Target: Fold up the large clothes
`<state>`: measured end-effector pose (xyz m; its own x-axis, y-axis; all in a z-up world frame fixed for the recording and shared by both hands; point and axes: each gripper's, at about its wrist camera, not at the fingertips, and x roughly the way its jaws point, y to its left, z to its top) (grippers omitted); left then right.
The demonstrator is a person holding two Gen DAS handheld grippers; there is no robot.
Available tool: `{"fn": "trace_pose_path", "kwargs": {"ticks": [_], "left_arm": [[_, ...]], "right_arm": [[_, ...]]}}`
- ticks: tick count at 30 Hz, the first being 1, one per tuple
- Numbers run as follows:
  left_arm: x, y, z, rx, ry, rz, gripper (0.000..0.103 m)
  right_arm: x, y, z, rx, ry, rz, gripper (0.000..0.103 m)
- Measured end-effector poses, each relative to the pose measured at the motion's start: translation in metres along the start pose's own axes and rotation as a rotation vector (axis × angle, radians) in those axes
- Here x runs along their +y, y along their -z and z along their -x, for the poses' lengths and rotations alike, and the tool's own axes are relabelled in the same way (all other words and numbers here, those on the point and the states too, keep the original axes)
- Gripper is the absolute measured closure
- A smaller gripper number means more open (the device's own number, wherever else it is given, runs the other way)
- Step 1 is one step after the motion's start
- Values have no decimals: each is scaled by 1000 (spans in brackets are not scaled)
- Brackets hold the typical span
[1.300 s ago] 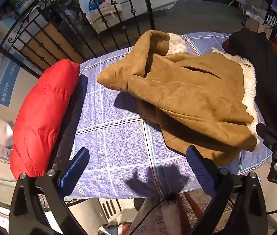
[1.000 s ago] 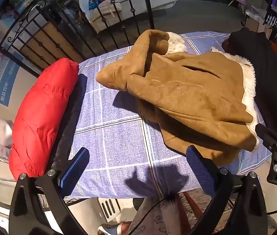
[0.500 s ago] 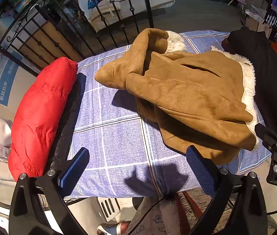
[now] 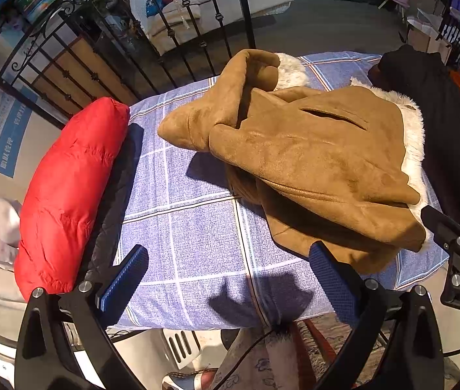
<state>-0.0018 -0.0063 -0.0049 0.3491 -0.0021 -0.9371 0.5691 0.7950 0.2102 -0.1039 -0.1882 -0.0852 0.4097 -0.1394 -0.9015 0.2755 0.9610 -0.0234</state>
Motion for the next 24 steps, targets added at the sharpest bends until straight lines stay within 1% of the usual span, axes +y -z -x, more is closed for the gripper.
{"fn": "trace_pose_path", "kwargs": {"ticks": [24], "left_arm": [[2,0,0,1,2,-1,6]], "right_arm": [[1,-3,-4,8,-14,-3,5]]}}
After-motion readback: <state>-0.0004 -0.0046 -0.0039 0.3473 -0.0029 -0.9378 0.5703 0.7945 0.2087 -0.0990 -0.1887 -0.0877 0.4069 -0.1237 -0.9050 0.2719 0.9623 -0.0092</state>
